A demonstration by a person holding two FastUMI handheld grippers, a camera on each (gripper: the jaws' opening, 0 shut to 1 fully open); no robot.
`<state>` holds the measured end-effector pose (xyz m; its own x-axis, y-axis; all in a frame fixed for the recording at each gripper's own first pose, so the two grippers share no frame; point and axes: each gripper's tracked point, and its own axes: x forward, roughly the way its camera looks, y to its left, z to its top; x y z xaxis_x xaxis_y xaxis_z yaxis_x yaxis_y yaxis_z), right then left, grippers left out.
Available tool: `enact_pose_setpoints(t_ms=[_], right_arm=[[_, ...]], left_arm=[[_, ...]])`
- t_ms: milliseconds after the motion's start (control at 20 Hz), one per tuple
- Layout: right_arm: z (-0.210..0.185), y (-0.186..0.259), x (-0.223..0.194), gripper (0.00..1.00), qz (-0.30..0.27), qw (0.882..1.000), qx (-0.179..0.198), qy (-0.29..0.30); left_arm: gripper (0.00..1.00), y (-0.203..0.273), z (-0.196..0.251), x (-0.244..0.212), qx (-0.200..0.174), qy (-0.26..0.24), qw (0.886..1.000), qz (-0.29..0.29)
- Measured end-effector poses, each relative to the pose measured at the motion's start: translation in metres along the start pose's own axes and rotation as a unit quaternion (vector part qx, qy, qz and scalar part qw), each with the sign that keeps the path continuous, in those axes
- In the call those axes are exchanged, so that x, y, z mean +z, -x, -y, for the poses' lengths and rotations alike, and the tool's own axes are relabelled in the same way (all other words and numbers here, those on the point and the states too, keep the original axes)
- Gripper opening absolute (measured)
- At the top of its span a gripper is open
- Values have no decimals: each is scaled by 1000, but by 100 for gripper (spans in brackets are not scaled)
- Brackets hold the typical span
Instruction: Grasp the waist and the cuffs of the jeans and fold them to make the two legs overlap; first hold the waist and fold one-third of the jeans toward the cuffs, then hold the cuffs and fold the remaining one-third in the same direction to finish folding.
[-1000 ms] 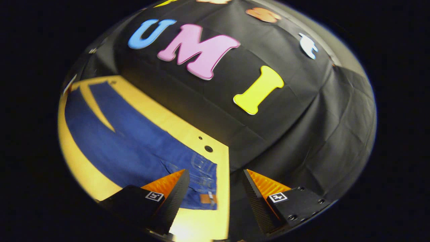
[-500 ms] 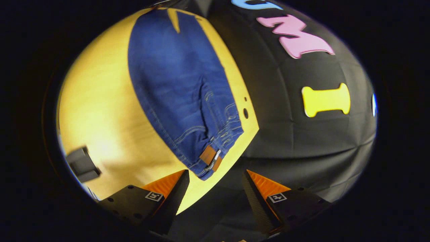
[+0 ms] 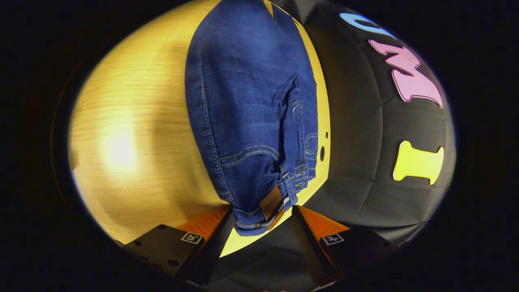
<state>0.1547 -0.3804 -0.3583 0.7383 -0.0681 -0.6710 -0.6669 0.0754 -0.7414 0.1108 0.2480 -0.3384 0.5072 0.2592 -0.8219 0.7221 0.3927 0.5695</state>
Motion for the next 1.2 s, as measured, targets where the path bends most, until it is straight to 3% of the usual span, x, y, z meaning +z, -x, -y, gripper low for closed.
enact_pose_setpoints(t_ms=[150,350,400,500,650,800,900,1050,1100,1200], right_arm=[[3,-14,6,84,6,1000,-3,2],[4,-30,11,48,5,1000,10,-6],[3,-31,11,25,3,1000,16,-14],[0,-27,11,14,6,998,40,-47],[-12,-13,12,10,24,994,91,-55],[-24,8,12,10,23,992,119,-23],[-8,0,16,10,20,992,120,-29],[17,19,18,10,23,992,103,-65],[27,23,21,10,23,990,104,-94],[56,26,25,10,21,980,103,-167]], left_arm=[[5,-1,0,1,3,2,1000,-3],[5,-1,0,0,7,8,1000,-9],[5,-1,0,0,9,9,1000,-11],[6,-1,-1,1,13,13,1000,-16],[6,-1,2,0,4,58,998,-29],[5,2,2,1,-35,108,993,-21],[6,7,-7,8,-41,156,987,-7],[6,14,-17,15,-51,187,981,4],[6,14,-15,18,-68,226,972,0],[5,19,-22,32,-97,345,933,-15]])
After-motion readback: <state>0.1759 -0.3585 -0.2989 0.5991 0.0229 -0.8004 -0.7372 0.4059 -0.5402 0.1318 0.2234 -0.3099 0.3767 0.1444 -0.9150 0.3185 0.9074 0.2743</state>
